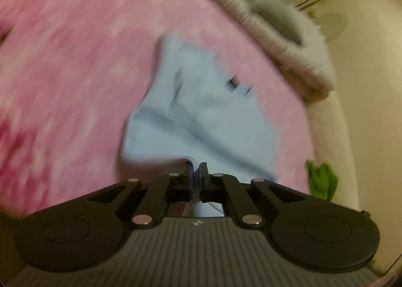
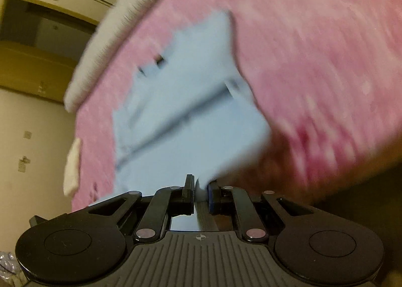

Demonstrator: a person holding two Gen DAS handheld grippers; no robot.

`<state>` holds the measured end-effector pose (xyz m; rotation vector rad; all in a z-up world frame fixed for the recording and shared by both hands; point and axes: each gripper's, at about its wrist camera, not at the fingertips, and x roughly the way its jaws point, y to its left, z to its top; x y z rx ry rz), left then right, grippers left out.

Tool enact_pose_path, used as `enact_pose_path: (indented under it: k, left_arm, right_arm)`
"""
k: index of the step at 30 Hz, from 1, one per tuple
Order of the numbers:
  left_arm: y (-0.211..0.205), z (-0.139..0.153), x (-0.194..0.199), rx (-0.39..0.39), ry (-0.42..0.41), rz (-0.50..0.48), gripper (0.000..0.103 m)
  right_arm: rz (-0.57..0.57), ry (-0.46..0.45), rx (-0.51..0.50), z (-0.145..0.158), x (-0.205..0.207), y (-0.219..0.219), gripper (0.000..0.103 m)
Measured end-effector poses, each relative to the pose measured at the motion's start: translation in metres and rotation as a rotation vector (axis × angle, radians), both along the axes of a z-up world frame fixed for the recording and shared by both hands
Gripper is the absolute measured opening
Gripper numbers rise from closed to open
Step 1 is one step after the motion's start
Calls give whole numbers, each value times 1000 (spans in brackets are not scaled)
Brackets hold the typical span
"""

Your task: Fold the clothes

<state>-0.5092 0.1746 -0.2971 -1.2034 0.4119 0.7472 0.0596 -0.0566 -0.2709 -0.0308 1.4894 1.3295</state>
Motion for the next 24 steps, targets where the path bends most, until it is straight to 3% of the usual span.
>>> enact_pose_path:
  k: [4, 6, 9, 10, 11, 12, 13, 16, 18, 24]
  left_arm:
    - [78, -2, 29, 74, -80, 40, 1]
    - [113, -14, 42, 62, -93, 69, 1]
    - [164, -39, 63, -6, -44, 119, 1]
    - [177, -47, 70, -33, -18, 135, 2]
    - [188, -53, 72, -49, -2, 149, 2]
    - [192, -57, 70, -55, -3, 162, 2]
    - [196, -61, 68, -59, -7, 176, 2]
    - [198, -72, 54, -65, -14, 192, 2]
    - [192, -81, 49, -50, 14, 160, 2]
    - [157, -92, 43, 47, 124, 46, 3]
  right_arm:
    - [-67, -23, 110, 14, 26, 55, 9]
    - [-129, -13, 135, 11, 40, 86, 9]
    - [-249, 35, 108, -8, 56, 132, 10]
    - [-294, 54, 81, -18, 61, 142, 14]
    - [-348, 73, 62, -25, 66, 146, 23]
    - [-401, 92, 44, -32, 72, 151, 38]
    - [-455, 111, 25, -39, 77, 156, 45]
    - [-557, 149, 50, -49, 88, 149, 53]
    - [-550, 100, 43, -51, 87, 142, 53]
    - [-350, -201, 6, -64, 57, 117, 53]
